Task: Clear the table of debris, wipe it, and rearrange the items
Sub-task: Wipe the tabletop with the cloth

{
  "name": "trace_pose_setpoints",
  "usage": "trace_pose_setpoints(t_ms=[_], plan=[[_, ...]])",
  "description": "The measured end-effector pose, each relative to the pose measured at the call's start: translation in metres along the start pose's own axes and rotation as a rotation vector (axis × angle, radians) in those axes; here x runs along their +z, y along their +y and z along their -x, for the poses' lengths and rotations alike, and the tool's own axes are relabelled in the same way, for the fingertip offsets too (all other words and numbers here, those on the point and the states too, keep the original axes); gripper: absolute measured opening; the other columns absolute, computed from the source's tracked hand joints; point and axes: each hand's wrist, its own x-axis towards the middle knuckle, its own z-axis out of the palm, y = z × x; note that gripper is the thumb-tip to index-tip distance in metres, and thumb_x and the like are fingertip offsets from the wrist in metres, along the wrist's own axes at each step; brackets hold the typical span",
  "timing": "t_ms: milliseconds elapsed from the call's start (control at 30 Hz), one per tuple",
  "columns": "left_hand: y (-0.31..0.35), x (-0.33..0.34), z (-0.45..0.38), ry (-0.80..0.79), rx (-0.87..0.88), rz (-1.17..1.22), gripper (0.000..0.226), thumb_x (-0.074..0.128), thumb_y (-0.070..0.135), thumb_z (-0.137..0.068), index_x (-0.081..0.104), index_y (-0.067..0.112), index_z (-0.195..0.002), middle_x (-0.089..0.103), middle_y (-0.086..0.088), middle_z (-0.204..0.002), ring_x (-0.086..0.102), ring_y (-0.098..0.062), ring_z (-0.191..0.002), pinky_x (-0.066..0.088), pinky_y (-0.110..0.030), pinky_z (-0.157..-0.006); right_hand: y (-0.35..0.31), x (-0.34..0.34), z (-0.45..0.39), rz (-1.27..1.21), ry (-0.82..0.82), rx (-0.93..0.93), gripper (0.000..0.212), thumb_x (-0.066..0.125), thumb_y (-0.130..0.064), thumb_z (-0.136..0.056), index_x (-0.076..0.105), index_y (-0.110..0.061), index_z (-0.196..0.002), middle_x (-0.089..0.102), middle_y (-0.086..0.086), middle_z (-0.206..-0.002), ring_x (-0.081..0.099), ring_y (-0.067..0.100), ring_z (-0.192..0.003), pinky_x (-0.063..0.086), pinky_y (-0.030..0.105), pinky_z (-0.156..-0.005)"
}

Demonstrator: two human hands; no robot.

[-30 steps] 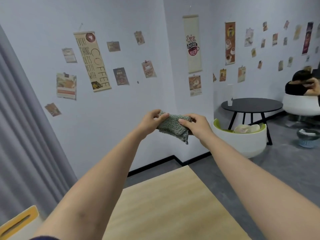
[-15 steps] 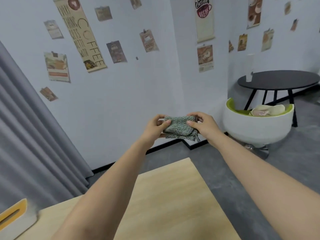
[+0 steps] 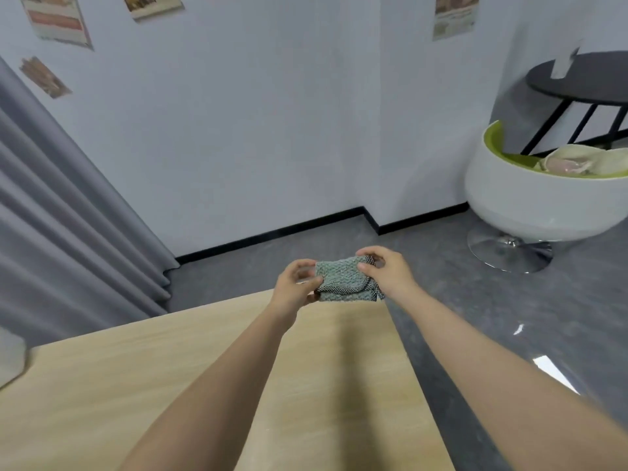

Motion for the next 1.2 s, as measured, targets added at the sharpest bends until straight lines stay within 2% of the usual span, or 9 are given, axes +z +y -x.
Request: trace_pose_setpoints(t_ms=[367,500,600,700,833,900,967,1067,1200], plan=[[-0.117,0.013,-0.089,0.067,-0.075,-0.119,0.029,0.059,-0.008,-0.082,0.054,0.018,-0.093,0.056,-0.005,-0.091,0.058,-0.021,-0.079,0.056,-0.039,-0.071,0.113,0.061,-0.064,0.268,0.081,0.089,0.027,0.062,-0.008,-0.087,0.066,-0.013,-0.113,0.061,0.006,-0.120,0.052,0.022,-0.115,0.035,0.024,-0.094],[-0.142,0.008,-0.095,0.055,0.130,-0.503,0.032,0.060,0.000,-0.085,0.056,0.007,-0.116,0.055,-0.008,-0.115,0.054,-0.019,-0.107,0.038,-0.013,-0.089,0.138,0.067,-0.052,0.782,-0.027,-0.080,0.038,0.053,-0.026,-0.094,0.053,-0.018,-0.131,0.035,0.004,-0.147,0.023,0.024,-0.137,0.021,0.034,-0.111],[-0.159,-0.020,-0.085,0.097,0.317,-0.825,0.041,0.049,0.014,-0.094,0.047,0.008,-0.135,0.043,-0.004,-0.142,0.034,-0.020,-0.134,0.019,-0.019,-0.110,0.145,0.065,-0.048,0.980,-0.283,-0.318,0.051,0.031,-0.050,-0.096,0.028,-0.033,-0.145,0.007,-0.013,-0.156,-0.008,0.016,-0.145,-0.011,0.037,-0.116],[-0.175,-0.055,-0.067,0.068,0.279,-1.069,0.054,0.025,0.038,-0.098,0.023,0.018,-0.149,0.016,0.006,-0.155,0.004,-0.011,-0.145,0.003,-0.026,-0.115,0.153,0.060,-0.053,0.983,-0.522,-0.363,0.058,0.020,-0.060,-0.092,0.011,-0.042,-0.146,-0.007,-0.022,-0.153,-0.019,0.009,-0.142,-0.015,0.037,-0.115],[-0.192,-0.071,-0.051,-0.031,0.185,-1.252,0.069,-0.010,0.050,-0.084,-0.005,0.027,-0.148,-0.013,0.014,-0.154,-0.020,-0.002,-0.139,-0.010,-0.026,-0.115,0.159,0.065,-0.059,1.010,-0.499,-0.384,0.056,0.016,-0.056,-0.093,0.011,-0.041,-0.146,-0.005,-0.021,-0.153,-0.019,0.007,-0.141,-0.018,0.040,-0.114],[-0.193,-0.070,-0.052,-0.016,0.184,-1.273,0.069,-0.012,0.049,-0.083,-0.007,0.027,-0.148,-0.017,0.015,-0.152,-0.021,-0.003,-0.139,-0.010,-0.026,-0.115,0.159,0.071,-0.060,1.013,-0.452,-0.431,0.056,0.019,-0.053,-0.095,0.018,-0.034,-0.147,0.002,-0.019,-0.154,-0.010,0.005,-0.143,-0.014,0.035,-0.116],[-0.194,-0.069,-0.053,-0.003,0.194,-1.282,0.069,-0.011,0.048,-0.084,-0.005,0.026,-0.149,-0.017,0.016,-0.151,-0.020,-0.002,-0.139,-0.010,-0.027,-0.115,0.160,0.076,-0.059,0.967,-0.415,-0.434,0.051,0.027,-0.049,-0.097,0.031,-0.029,-0.144,0.016,-0.016,-0.154,0.013,0.009,-0.143,0.008,0.034,-0.118],[-0.195,-0.069,-0.054,-0.002,0.199,-1.271,0.069,-0.010,0.048,-0.084,-0.004,0.026,-0.149,-0.017,0.016,-0.150,-0.020,-0.002,-0.139,-0.009,-0.027,-0.116,0.159,0.091,-0.050,0.988,-0.192,-0.450,0.051,0.032,-0.048,-0.093,0.059,-0.020,-0.126,0.049,-0.011,-0.139,0.050,0.019,-0.108,0.048,0.040,-0.089],[-0.195,-0.069,-0.055,0.002,0.207,-1.277,0.070,-0.010,0.048,-0.083,-0.003,0.025,-0.149,-0.015,0.015,-0.151,-0.019,-0.001,-0.138,-0.007,-0.029,-0.117,0.153,0.122,-0.021,0.972,-0.157,-0.458,0.049,0.034,-0.047,-0.094,0.060,-0.019,-0.124,0.050,-0.008,-0.139,0.049,0.021,-0.106,0.047,0.041,-0.086]])
